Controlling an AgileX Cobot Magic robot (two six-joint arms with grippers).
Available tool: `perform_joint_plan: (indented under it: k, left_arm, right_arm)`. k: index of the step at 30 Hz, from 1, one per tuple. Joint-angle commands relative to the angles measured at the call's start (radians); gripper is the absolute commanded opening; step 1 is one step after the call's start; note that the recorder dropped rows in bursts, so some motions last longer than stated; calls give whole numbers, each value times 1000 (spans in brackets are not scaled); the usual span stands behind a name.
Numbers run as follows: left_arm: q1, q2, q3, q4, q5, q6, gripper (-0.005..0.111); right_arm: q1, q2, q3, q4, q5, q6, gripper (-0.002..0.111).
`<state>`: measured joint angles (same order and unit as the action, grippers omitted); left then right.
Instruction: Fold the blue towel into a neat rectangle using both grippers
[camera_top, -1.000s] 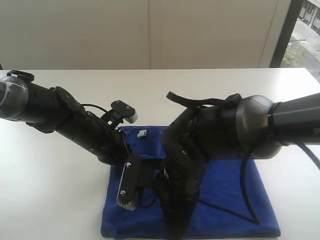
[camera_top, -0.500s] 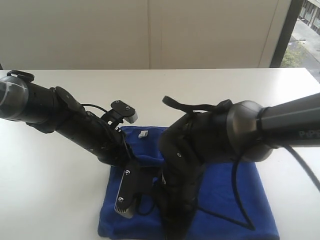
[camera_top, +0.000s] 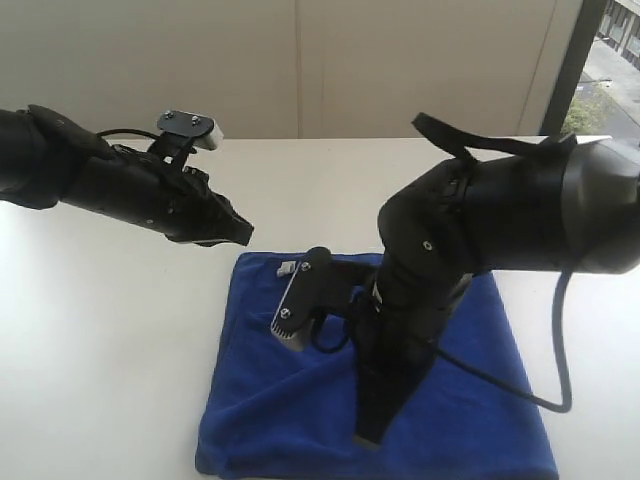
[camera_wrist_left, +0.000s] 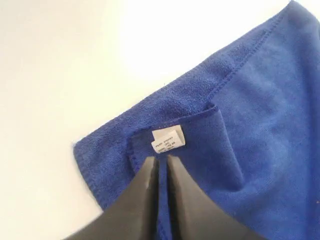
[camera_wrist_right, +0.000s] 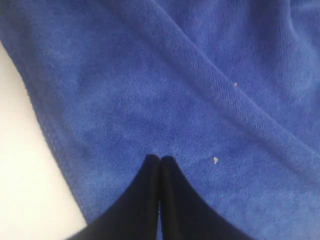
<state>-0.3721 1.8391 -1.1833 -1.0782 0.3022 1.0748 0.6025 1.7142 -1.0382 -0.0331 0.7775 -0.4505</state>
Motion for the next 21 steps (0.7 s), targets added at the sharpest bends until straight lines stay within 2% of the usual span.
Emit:
perform_joint_plan:
  k: [1,3,6,21]
  left_arm:
    - [69,97,-96,-111,201,1,35]
    - [98,153,-145,-142,297,-15,43]
    - [110,218,-202,-152,386,-31,44]
    - [102,330,-248,-139,317,2,44]
  right_arm:
    - [-67,35,6,72,19,8,0]
    - [-85,48,8,91,31,8,0]
    - [-98,57,19,115,27,6,0]
    - [-102,68,61,147,-49,2,0]
